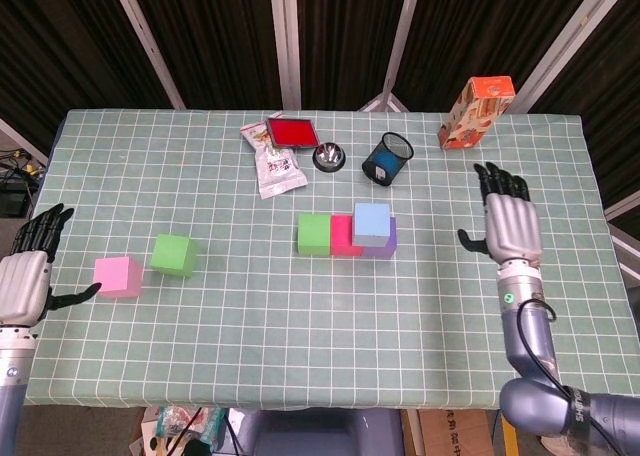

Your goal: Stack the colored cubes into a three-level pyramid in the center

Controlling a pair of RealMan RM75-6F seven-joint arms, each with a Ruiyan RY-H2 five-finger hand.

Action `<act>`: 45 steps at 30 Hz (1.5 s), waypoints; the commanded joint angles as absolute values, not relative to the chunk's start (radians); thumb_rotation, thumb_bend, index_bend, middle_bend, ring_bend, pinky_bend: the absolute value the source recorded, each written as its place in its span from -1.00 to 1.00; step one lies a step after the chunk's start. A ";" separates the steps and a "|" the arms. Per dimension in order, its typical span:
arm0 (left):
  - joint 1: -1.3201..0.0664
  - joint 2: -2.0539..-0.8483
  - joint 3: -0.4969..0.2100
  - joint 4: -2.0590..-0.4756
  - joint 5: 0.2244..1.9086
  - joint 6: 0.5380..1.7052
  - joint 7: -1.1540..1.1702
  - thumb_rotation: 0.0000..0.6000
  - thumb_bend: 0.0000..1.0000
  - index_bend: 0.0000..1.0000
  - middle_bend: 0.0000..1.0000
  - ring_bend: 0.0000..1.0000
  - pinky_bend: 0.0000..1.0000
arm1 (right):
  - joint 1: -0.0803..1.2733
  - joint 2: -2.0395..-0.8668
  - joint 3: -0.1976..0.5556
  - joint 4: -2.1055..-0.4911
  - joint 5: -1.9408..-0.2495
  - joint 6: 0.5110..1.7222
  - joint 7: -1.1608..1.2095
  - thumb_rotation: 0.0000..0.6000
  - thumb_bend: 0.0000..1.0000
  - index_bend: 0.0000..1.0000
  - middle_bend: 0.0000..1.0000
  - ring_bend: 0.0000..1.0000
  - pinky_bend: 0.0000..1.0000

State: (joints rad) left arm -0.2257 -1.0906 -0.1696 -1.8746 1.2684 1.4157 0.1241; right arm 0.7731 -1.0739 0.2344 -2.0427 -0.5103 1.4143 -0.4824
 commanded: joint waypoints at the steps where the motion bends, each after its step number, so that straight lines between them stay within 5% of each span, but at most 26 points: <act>1: -0.227 -1.095 -0.170 -1.875 1.270 1.421 0.137 1.00 -0.90 -1.00 -1.00 -1.00 -1.00 | 0.658 -1.023 0.156 -2.030 -0.638 1.446 -0.377 1.00 -0.39 -1.00 -0.94 -1.00 -1.00; 12: -0.243 -1.121 -0.173 -1.902 1.235 1.417 0.241 1.00 -0.89 -1.00 -1.00 -1.00 -1.00 | 0.398 -1.063 0.030 -1.825 -0.947 1.537 -0.129 1.00 -0.39 -1.00 -0.94 -1.00 -1.00; 26: -0.410 -1.095 -0.243 -1.839 1.062 1.216 0.432 1.00 -0.94 -1.00 -1.00 -1.00 -1.00 | 0.341 -1.093 0.100 -1.740 -1.079 1.523 -0.036 1.00 -0.39 -1.00 -0.94 -1.00 -1.00; 37: -0.546 -1.051 -0.202 -1.790 0.906 0.974 0.577 1.00 -0.94 -1.00 -0.99 -1.00 -0.99 | 0.319 -1.090 0.146 -1.735 -1.080 1.496 -0.006 1.00 -0.39 -1.00 -0.94 -1.00 -1.00; 45: -0.624 -1.098 -0.174 -1.725 0.863 0.906 0.628 1.00 -0.94 -1.00 -0.74 -1.00 -0.96 | 0.305 -1.091 0.169 -1.742 -1.094 1.484 0.001 1.00 -0.39 -1.00 -0.94 -1.00 -1.00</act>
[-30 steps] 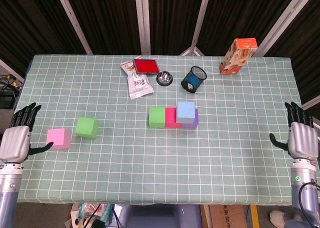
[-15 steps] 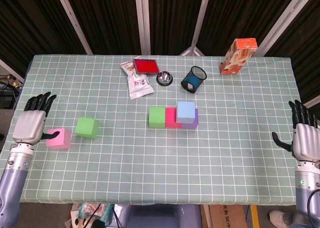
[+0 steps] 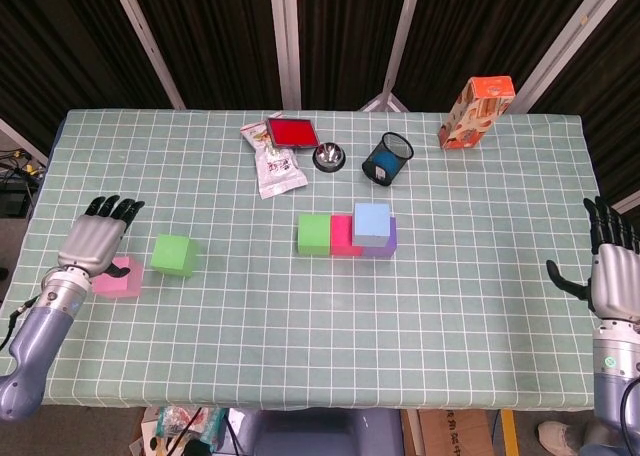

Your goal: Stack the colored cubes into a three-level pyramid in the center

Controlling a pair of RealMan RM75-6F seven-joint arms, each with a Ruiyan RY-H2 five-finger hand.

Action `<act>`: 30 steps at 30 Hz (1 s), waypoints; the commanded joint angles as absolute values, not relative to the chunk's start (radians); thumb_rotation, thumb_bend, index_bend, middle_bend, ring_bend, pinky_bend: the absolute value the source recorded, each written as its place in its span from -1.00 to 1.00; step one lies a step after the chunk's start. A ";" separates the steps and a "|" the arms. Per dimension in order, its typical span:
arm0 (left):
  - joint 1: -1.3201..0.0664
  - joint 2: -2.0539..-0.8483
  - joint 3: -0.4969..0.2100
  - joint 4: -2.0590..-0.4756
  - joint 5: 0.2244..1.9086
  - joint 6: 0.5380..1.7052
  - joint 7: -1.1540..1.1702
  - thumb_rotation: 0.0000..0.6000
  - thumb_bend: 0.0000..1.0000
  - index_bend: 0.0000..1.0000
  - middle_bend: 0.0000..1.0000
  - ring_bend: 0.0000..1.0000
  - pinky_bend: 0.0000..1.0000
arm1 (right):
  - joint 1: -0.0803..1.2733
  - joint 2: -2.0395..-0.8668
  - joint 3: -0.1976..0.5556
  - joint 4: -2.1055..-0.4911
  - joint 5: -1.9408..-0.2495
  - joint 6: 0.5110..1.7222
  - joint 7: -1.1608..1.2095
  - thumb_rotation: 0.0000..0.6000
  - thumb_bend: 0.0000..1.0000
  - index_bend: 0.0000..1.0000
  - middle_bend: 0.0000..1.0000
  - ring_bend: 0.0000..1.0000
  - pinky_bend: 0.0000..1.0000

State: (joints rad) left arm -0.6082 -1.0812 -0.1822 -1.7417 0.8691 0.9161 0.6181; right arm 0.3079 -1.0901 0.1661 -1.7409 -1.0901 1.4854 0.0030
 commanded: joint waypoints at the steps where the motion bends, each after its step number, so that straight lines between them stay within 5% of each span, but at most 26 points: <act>1: -0.631 -1.105 -0.172 -1.717 0.860 0.902 0.629 1.00 -0.94 -1.00 -0.71 -1.00 -0.96 | 0.303 -1.092 0.170 -1.743 -1.097 1.484 0.000 1.00 -0.39 -1.00 -0.94 -1.00 -1.00; 30: -0.783 -1.248 -0.087 -1.566 0.803 0.820 0.677 1.00 -0.90 -1.00 -0.60 -1.00 -0.96 | 0.267 -1.100 0.220 -1.761 -1.124 1.458 -0.014 1.00 -0.39 -1.00 -0.94 -1.00 -1.00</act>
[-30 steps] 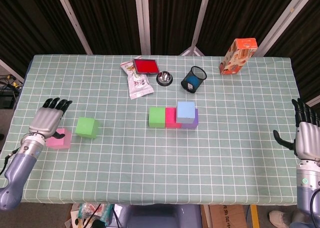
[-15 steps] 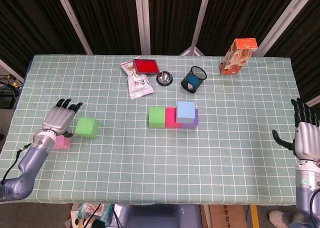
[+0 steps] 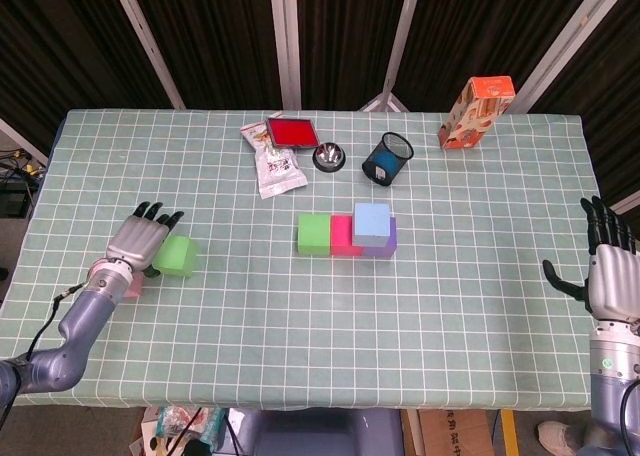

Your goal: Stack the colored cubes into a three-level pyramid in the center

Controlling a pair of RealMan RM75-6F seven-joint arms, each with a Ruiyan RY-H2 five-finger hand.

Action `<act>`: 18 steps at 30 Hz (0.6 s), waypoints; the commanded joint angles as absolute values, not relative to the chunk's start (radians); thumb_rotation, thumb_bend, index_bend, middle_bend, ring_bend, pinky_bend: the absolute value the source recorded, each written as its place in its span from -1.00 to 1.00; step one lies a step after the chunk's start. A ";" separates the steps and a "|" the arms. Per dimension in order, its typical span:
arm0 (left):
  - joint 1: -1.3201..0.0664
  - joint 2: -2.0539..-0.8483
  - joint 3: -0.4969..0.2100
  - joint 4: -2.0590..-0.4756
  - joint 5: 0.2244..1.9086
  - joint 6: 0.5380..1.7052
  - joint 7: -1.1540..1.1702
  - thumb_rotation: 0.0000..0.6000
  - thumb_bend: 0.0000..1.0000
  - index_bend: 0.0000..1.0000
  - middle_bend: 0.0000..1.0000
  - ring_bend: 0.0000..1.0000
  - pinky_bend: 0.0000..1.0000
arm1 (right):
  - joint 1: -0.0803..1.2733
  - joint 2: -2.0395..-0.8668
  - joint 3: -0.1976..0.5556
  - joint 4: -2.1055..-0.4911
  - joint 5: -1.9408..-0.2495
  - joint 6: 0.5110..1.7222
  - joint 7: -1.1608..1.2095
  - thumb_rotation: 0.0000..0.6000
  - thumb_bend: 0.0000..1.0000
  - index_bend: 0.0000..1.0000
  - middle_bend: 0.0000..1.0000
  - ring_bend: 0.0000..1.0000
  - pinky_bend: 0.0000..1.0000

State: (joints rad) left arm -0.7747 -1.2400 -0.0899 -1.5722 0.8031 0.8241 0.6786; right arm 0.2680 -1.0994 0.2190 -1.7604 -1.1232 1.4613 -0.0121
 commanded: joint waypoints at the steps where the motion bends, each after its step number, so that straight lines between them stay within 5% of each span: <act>1: -0.786 -1.252 -0.086 -1.563 0.804 0.818 0.676 1.00 -0.89 -1.00 -0.60 -1.00 -0.96 | 0.266 -1.101 0.221 -1.762 -1.124 1.457 -0.015 1.00 -0.39 -1.00 -0.94 -1.00 -1.00; 18: -0.813 -1.285 -0.044 -1.523 0.800 0.824 0.668 1.00 -0.77 -0.92 -0.38 -0.98 -0.95 | 0.252 -1.100 0.238 -1.774 -1.138 1.446 -0.016 1.00 -0.39 -1.00 -0.94 -1.00 -1.00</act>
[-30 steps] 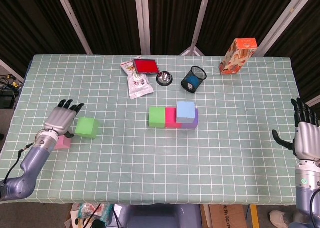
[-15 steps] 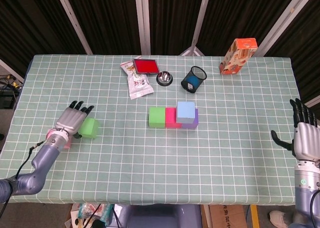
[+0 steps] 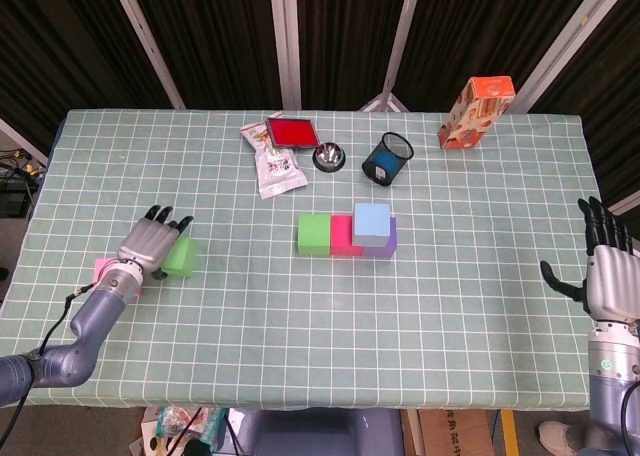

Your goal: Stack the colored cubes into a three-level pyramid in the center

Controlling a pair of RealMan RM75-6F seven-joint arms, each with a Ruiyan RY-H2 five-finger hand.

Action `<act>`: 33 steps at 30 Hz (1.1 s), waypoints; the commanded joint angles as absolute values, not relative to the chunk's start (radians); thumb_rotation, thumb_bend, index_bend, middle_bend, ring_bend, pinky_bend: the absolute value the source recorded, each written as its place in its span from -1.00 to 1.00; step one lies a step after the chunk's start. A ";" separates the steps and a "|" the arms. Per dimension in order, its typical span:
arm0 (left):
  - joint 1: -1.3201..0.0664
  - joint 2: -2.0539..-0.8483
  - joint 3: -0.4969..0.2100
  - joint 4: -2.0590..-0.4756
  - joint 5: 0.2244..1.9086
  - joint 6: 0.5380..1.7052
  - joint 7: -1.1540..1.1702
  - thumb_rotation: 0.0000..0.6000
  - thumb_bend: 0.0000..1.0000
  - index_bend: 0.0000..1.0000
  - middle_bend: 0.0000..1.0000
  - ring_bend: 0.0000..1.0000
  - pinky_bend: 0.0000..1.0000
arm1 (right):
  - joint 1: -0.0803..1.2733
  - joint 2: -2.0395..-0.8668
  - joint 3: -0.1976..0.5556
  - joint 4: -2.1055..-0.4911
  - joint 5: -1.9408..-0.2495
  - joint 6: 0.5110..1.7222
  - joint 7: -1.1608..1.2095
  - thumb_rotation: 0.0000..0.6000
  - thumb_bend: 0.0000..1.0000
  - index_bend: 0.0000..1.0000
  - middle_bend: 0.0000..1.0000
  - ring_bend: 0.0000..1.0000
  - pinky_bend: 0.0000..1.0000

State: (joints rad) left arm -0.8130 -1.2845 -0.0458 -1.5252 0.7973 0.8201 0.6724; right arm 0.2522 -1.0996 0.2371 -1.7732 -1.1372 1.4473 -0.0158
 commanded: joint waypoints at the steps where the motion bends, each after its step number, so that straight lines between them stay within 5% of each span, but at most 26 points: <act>1: -0.813 -1.285 -0.043 -1.523 0.801 0.825 0.667 1.00 -0.73 -0.91 -0.33 -0.96 -0.93 | 0.251 -1.100 0.239 -1.774 -1.138 1.445 -0.016 1.00 -0.39 -1.00 -0.94 -1.00 -1.00; 7: -0.808 -1.302 -0.043 -1.517 0.814 0.849 0.644 1.00 -0.54 -0.81 -0.18 -0.90 -0.86 | 0.248 -1.102 0.243 -1.778 -1.142 1.441 -0.020 1.00 -0.39 -1.00 -0.94 -1.00 -1.00; 21: -0.808 -1.294 -0.063 -1.560 0.818 0.897 0.617 1.00 -0.51 -0.78 -0.14 -0.89 -0.85 | 0.241 -1.103 0.252 -1.781 -1.147 1.433 -0.020 1.00 -0.39 -1.00 -0.94 -1.00 -1.00; 33: -0.922 -1.246 -0.198 -1.678 0.696 0.910 0.659 1.00 -0.51 -0.78 -0.16 -0.89 -0.85 | 0.239 -1.102 0.265 -1.785 -1.142 1.421 -0.004 1.00 -0.39 -1.00 -0.94 -1.00 -1.00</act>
